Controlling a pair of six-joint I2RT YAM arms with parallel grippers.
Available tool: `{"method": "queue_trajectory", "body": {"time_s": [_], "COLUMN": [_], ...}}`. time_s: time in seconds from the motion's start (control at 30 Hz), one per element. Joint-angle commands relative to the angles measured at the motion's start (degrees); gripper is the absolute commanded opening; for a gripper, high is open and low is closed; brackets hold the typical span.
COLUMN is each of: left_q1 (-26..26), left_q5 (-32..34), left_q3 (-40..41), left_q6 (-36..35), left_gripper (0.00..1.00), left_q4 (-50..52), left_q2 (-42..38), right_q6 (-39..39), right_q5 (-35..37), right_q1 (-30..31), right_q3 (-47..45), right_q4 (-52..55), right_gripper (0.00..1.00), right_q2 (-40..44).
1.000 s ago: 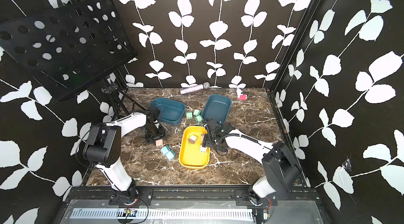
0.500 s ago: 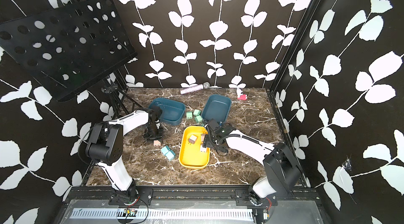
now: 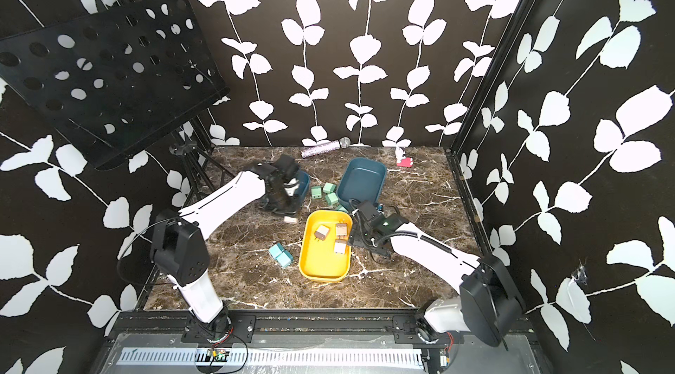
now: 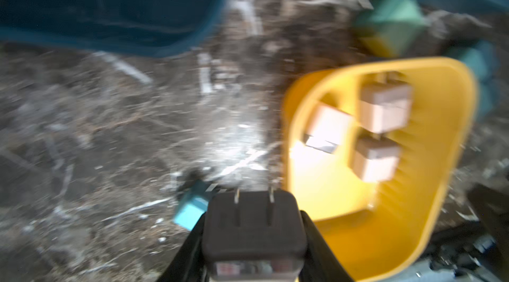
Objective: Place the plugs by color into the storage box
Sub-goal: Place the plug in the storage box.
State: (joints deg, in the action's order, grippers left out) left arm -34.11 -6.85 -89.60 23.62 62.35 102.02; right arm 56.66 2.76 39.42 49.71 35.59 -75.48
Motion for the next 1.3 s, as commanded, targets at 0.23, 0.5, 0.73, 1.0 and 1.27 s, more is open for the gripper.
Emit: {"method": "queue_trajectory", "body": {"time_s": [0.23,0.5,0.73,1.0,1.27], "left_q1": [-11.4,-12.5,-12.6,-12.7,-12.3], "left_q5": [-5.5,-5.9,-5.3,-3.2,-3.9], "left_q3": [1.9,6.7,8.5,8.7,4.8], "left_q6": [4.8,3.3,3.2,2.6,2.1], "left_gripper": [0.45,0.45,0.45,0.51,0.65], "left_q4": [-3.4,-10.1,-13.2,-12.5,-7.9], "left_q2": [4.8,8.2,11.2,13.0,9.1], "right_q6": [5.5,6.8,5.8,4.7,4.9], "right_q5": [2.8,1.8,1.1,0.6,0.0], "right_q1": [-1.8,-1.6,-1.2,-0.6,0.3], "right_q3": [-8.8,-10.0,-7.7,-4.7,-3.2], "right_q4": [3.1,3.6,3.3,2.9,1.0], "right_gripper": [0.87,0.86,0.86,0.86,0.86], "right_q2": [11.8,13.6,10.9,7.5,4.8]}}
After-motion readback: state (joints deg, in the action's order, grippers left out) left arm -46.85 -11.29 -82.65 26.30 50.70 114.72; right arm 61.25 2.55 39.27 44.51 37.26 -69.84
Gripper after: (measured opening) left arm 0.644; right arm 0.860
